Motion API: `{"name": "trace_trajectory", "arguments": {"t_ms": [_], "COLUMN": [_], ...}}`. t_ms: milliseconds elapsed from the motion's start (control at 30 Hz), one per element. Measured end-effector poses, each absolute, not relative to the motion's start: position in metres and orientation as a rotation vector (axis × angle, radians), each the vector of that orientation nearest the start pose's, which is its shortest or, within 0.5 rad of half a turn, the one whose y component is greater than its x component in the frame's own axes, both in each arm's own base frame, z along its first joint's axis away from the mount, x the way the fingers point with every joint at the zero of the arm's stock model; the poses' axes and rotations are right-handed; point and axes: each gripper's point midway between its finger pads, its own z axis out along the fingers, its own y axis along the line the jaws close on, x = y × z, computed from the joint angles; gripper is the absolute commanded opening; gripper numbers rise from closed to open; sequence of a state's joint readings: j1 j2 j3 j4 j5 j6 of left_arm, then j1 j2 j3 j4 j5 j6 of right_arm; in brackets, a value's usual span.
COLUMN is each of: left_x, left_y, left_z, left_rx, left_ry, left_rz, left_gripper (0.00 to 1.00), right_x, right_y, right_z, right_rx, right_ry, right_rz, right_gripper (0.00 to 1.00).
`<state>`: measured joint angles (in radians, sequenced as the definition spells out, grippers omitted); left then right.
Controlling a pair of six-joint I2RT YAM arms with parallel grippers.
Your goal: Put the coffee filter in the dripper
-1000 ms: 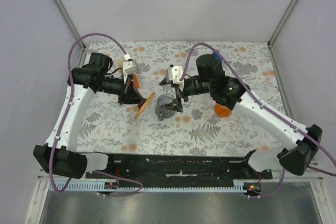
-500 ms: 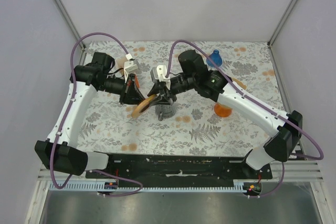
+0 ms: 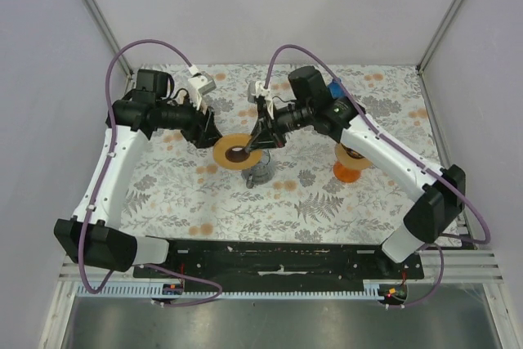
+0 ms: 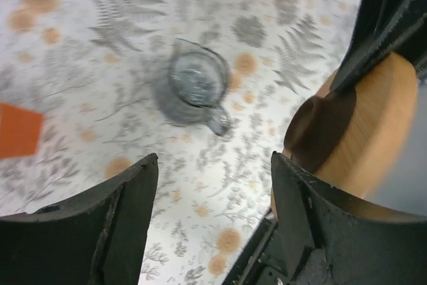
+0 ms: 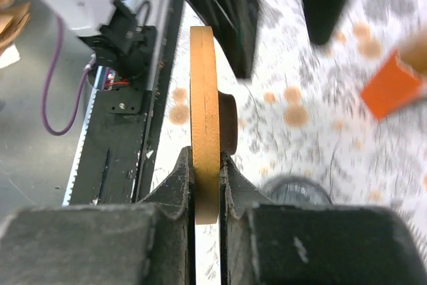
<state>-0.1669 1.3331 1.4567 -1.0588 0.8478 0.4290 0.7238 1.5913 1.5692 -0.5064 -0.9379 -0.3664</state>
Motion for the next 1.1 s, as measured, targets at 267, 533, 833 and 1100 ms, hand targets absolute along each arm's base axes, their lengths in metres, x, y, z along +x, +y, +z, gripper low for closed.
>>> {"name": "trace_trajectory", "arguments": {"t_ms": [267, 533, 833, 1100], "left_x": [0.319, 0.313, 0.322, 0.315], "left_y": [-0.139, -0.195, -0.205, -0.208], "left_z": [0.273, 0.259, 0.222, 0.199], "left_rx": [0.732, 0.947, 1.082, 1.170], "left_ry": [2.137, 2.091, 2.083, 2.089], "left_rz": [-0.608, -0.447, -0.314, -0.323], "left_gripper": [0.89, 0.92, 0.93, 0.49], "right_x": [0.296, 0.299, 0.298, 0.296], "right_y": [0.341, 0.347, 0.345, 0.347], "right_z": [0.236, 0.218, 0.214, 0.221], "right_rx": [-1.161, -0.994, -0.903, -0.894], "right_ry": [1.940, 2.140, 2.222, 2.211], "right_rz": [1.242, 1.373, 1.484, 1.553], "right_gripper": [0.00, 0.00, 0.00, 0.00]}}
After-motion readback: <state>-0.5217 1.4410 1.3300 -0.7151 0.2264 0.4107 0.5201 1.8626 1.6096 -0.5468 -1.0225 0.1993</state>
